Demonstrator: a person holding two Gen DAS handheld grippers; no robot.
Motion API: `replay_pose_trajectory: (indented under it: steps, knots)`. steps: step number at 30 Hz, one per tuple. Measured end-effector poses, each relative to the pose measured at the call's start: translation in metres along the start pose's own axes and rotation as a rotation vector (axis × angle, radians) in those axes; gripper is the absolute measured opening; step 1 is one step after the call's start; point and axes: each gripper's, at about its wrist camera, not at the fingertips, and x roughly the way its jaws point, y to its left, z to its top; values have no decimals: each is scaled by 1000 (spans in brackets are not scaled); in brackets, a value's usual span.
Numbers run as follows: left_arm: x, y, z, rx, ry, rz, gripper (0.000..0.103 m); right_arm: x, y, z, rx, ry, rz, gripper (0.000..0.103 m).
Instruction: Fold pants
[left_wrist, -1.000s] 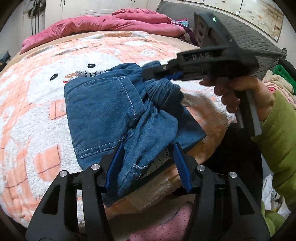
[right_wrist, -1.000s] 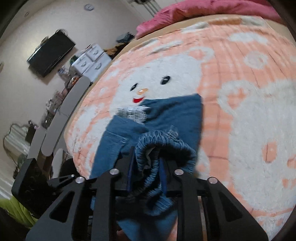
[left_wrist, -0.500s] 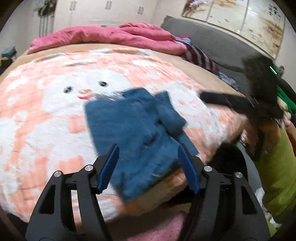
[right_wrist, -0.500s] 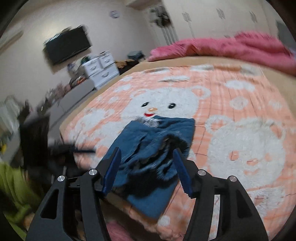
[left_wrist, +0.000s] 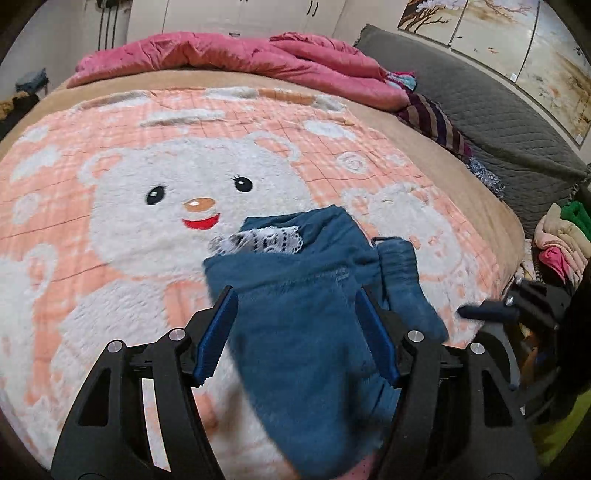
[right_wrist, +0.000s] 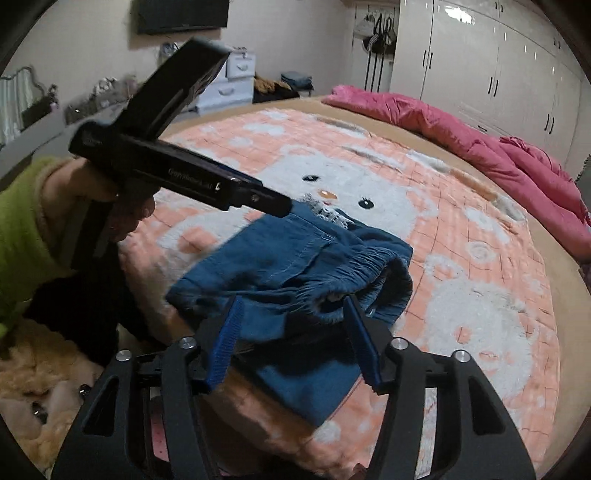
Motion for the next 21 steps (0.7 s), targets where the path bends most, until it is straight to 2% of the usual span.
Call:
replay_pose_trajectory:
  steps: [2, 4, 5, 6, 9, 14, 21]
  knots:
    - [12, -3, 3, 3, 21, -5, 58, 15, -2, -1, -6, 44, 5, 33]
    - [23, -7, 2, 20, 47, -2, 58, 23, -6, -4, -9, 65, 21, 21]
    - [29, -9, 1, 33, 59, 4, 58, 26, -10, -7, 5, 82, 50, 8]
    - [36, -10, 0, 43, 75, 16, 58, 25, -13, -10, 14, 92, 72, 8]
    - [48, -7, -4, 47, 97, 32, 58, 18, -20, -22, 4, 123, 65, 7]
    - [53, -9, -9, 80, 89, 43, 58, 26, -37, -44, 129, 156, 130, 8]
    - [56, -8, -11, 81, 78, 51, 58, 23, -34, -46, 202, 120, 137, 12]
